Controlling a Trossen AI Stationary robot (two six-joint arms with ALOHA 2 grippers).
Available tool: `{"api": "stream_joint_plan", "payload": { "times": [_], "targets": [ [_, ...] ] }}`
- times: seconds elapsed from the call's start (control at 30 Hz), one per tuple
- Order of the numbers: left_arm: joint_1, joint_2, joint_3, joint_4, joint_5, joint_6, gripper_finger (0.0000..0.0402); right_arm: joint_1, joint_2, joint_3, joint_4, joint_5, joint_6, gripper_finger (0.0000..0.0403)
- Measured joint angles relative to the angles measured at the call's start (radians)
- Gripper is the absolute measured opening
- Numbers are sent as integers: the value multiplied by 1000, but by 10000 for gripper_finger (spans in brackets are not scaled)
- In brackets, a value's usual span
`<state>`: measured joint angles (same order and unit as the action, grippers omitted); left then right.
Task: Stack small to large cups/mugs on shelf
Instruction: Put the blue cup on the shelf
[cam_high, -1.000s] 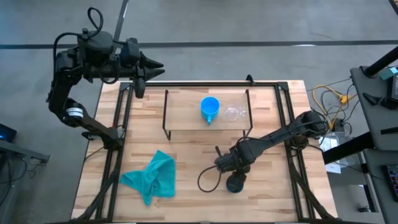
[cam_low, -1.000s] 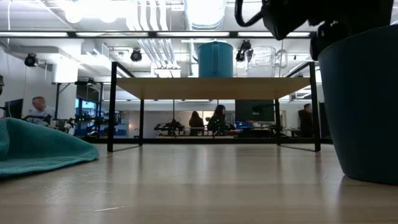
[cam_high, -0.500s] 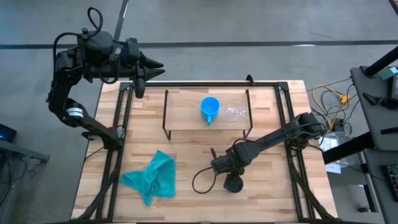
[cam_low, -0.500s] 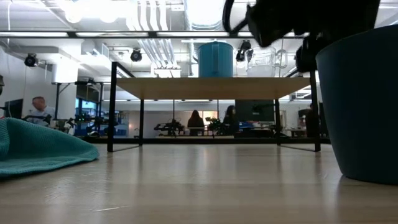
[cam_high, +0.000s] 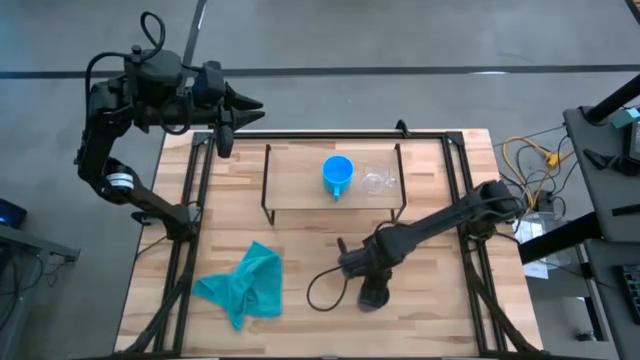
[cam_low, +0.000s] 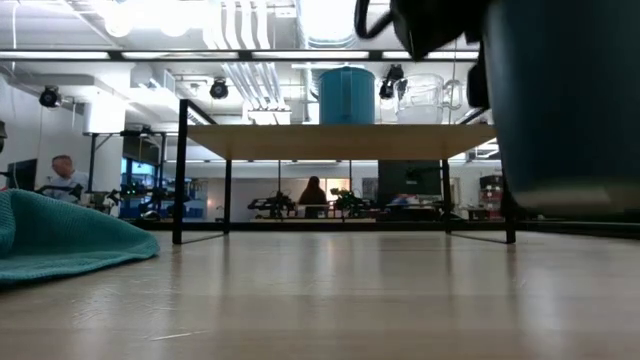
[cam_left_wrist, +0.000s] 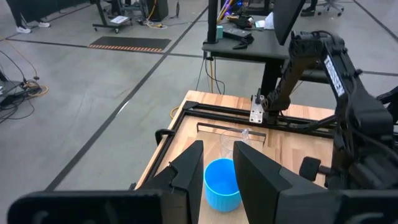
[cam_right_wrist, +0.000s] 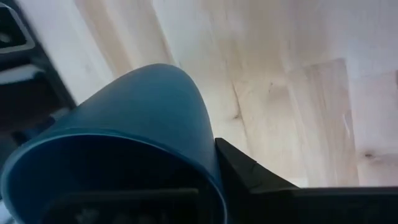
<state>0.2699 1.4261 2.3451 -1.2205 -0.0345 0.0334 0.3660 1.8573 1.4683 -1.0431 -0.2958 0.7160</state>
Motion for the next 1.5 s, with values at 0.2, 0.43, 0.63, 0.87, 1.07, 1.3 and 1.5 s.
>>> {"api": "stream_joint_plan", "payload": {
  "times": [0.2, 0.43, 0.63, 0.87, 1.07, 1.3, 1.5],
  "targets": [
    [0, 0, 0, 0, 0, 0, 76, -16, -92, 61, -44, 47, 40, 10],
    [0, 0, 0, 0, 0, -2, 76, -67, -134, 338, -236, 353, -1, 9],
    [0, 14, -3, 9, 0, -32, 76, -124, -121, 621, -267, 621, -192, 9],
    [0, 45, -13, -5, 0, -80, 76, -236, -56, 850, -273, 750, -436, 9],
    [0, 89, -16, -102, 0, -83, 76, -329, 18, 880, -296, 742, -570, 9],
    [-1, 124, -17, -142, 0, -141, 76, -399, 62, 879, -188, 742, -645, 9],
    [-4, 139, -17, -142, 0, -148, 76, -418, 53, 879, -35, 742, -735, 9]
  ]
}}
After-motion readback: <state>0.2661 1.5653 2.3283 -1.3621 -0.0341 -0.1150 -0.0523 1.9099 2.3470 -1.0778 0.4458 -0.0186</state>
